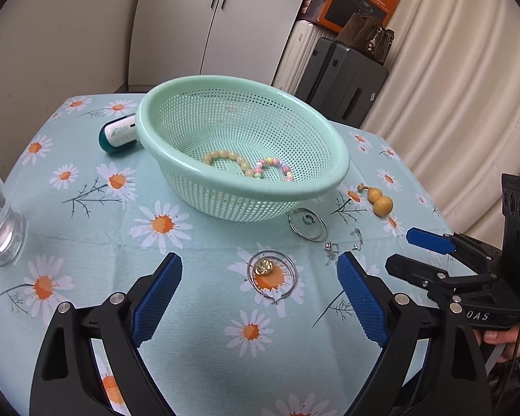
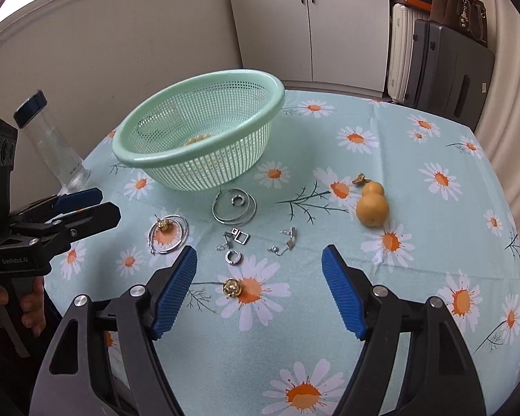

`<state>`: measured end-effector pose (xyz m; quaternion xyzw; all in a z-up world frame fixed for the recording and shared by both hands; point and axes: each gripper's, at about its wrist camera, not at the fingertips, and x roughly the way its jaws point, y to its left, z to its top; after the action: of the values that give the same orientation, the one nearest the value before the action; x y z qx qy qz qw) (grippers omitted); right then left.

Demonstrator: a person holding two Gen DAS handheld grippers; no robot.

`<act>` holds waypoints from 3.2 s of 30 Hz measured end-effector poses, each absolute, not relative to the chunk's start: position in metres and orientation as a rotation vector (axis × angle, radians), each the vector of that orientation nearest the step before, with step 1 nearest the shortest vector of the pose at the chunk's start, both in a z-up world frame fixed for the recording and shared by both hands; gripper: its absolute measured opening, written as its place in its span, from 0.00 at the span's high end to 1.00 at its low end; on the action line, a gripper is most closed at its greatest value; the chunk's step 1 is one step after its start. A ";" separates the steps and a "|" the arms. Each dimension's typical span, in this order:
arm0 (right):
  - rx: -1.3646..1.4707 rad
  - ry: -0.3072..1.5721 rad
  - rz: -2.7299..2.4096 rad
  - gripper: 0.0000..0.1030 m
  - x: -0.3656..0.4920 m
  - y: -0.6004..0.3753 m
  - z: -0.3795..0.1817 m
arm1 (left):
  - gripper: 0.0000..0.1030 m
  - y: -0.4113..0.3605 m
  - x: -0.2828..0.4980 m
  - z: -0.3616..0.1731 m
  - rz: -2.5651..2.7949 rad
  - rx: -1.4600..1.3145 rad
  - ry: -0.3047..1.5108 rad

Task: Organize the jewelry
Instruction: 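Grasp the gold rose charm with the right tool while the left tool approaches the silver hoop, then close the left tool on the silver hoop earring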

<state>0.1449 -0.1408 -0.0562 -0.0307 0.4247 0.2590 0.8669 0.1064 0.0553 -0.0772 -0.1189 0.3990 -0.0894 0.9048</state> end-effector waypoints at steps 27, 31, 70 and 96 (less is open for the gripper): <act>-0.232 0.877 0.557 0.85 0.134 -0.123 -0.094 | 0.51 0.004 0.125 -0.120 -0.218 0.113 0.873; -0.226 0.886 0.564 0.86 0.133 -0.125 -0.093 | 0.61 0.008 0.124 -0.118 -0.245 0.106 0.876; -0.183 0.889 0.573 0.85 0.128 -0.134 -0.086 | 0.59 -0.010 0.115 -0.116 -0.306 0.161 0.894; -0.121 0.732 0.626 0.85 0.132 -0.130 -0.029 | 0.60 0.040 0.097 -0.021 -0.297 -0.018 0.694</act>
<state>0.1321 -0.1303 -0.0288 -0.0581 0.3518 0.3010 0.8844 0.0973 0.0400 -0.0206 -0.0089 0.3389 -0.1450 0.9295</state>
